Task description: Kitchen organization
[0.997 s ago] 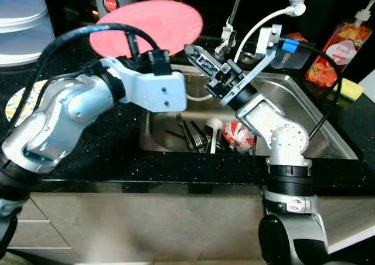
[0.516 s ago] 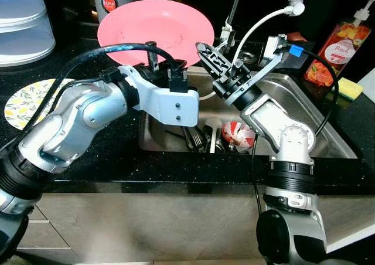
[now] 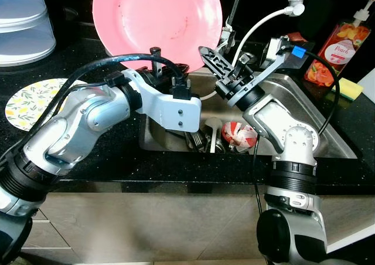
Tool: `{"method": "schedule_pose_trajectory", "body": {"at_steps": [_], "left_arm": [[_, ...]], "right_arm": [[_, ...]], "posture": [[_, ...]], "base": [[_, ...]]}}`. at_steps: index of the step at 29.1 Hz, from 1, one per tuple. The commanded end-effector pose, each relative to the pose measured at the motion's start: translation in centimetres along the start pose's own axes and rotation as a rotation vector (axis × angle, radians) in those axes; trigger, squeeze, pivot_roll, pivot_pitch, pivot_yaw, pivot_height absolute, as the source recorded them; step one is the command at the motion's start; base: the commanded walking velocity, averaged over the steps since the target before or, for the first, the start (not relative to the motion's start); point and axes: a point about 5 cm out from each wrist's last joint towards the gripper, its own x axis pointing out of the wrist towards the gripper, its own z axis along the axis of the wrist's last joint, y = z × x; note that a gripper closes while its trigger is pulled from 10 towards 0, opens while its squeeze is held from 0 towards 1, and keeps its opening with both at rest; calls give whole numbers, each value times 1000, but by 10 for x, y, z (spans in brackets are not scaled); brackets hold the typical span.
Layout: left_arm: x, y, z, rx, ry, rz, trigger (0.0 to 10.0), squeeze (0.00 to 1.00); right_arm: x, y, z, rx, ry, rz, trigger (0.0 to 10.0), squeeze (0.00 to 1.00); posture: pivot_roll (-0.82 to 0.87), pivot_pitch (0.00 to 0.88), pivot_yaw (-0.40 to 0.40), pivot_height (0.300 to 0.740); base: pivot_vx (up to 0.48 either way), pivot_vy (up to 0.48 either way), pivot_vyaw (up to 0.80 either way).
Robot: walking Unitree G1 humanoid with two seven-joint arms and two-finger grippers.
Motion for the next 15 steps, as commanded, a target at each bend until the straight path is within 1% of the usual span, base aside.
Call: {"method": "schedule_pose_trajectory", "body": {"at_steps": [1, 2, 3, 4, 5, 6, 7, 8, 9, 10, 11, 12, 14, 15], "left_arm": [[8, -16, 14, -75, -77, -68, 10000, 145], [8, -13, 15, -121, -81, -51, 10000, 1000], [8, -11, 16, -153, -88, -34, 10000, 1000], [8, -11, 16, -153, -88, -34, 10000, 1000], [8, -10, 16, -219, -84, -30, 10000, 1000], [6, -11, 18, -286, -83, -59, 10000, 0], [6, -11, 18, -286, -83, -59, 10000, 0], [5, -11, 20, -422, -91, -60, 10000, 0], [5, -11, 20, -422, -91, -60, 10000, 0], [2, -11, 20, -564, -105, -65, 10000, 0], [2, -11, 20, -564, -105, -65, 10000, 0], [-2, -9, 17, -764, -118, -36, 10000, 0], [-2, -3, 9, -907, -96, 34, 10000, 0], [-2, 0, 4, -958, -74, 74, 10000, 0]], "right_arm": [[3, 8, 2, -24, 1, 32, 0, 0], [3, 7, 2, -28, -1, 22, 0, 0], [3, 6, 3, -30, -1, 14, 0, 0], [3, 6, 3, -30, -1, 14, 0, 0], [2, 5, 4, -41, -7, 3, 2510, 0], [2, 4, 5, -57, -13, -8, 10000, 0], [2, 4, 5, -57, -13, -8, 10000, 0], [1, 2, 7, -96, -31, -38, 10000, 0], [1, 2, 7, -96, -31, -38, 10000, 0], [1, -3, 12, -145, -70, -96, 10000, 0], [1, -3, 12, -145, -70, -96, 10000, 0], [0, -12, 23, -208, -148, -193, 10000, 0], [-3, -21, 32, -245, -205, -283, 10000, 0], [-5, -25, 35, -278, -225, -328, 10000, 0]], "posture": [[286, 0, -105, 740], [286, 0, -105, 740], [286, 0, -105, 740], [286, 0, -105, 740], [286, 0, -106, 740], [286, 0, -106, 740], [286, 0, -106, 740], [286, 0, -106, 740], [286, 0, -106, 740], [286, 0, -105, 740], [286, 0, -105, 740], [285, 0, -104, 740], [283, 0, -103, 740], [283, 0, -103, 740]], "base": [[0, 0, 0], [0, 0, 0], [0, 0, 0], [0, 0, 0], [0, 0, 0], [0, 0, 0], [0, 0, 0], [0, 0, 0], [0, 0, 0], [0, 0, 0], [0, 0, 0], [0, 0, 0], [0, 0, 0], [0, 0, 0]]}}
